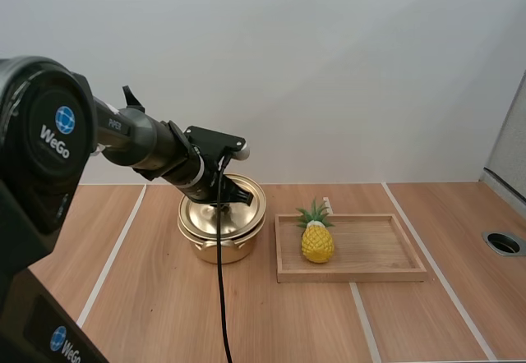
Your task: Open the pot, put the grape inside, and close it
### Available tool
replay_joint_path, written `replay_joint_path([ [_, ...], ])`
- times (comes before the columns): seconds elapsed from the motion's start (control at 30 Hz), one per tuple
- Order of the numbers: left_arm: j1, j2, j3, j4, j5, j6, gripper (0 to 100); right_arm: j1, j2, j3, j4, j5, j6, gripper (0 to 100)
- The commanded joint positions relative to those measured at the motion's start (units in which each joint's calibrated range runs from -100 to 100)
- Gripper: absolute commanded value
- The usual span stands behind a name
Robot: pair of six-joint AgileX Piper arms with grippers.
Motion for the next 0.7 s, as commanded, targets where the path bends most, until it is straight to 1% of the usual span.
replay_joint_path([
  [0.0, -0.18, 0.1, 0.3, 1.3, 1.9, 0.2, 0, -0.2, -0.6, -0.3, -0.6, -0.2, 0.1, 0],
  [0.33, -0.18, -2.7, 0.3, 2.5, 1.9, 0.2, 0, -0.2, -0.6, -0.3, -0.6, -0.2, 0.1, 0],
  [0.47, -0.18, -3.5, 0.3, 3.8, 4.2, 0.1, 0, -0.2, -0.6, -0.3, -0.4, -0.2, 0.1, 0],
  [0.67, -0.18, -3.5, 0.3, 3.8, 5.6, -0.2, 0, -0.2, -0.6, -0.3, -0.4, -0.2, 0.1, 0],
])
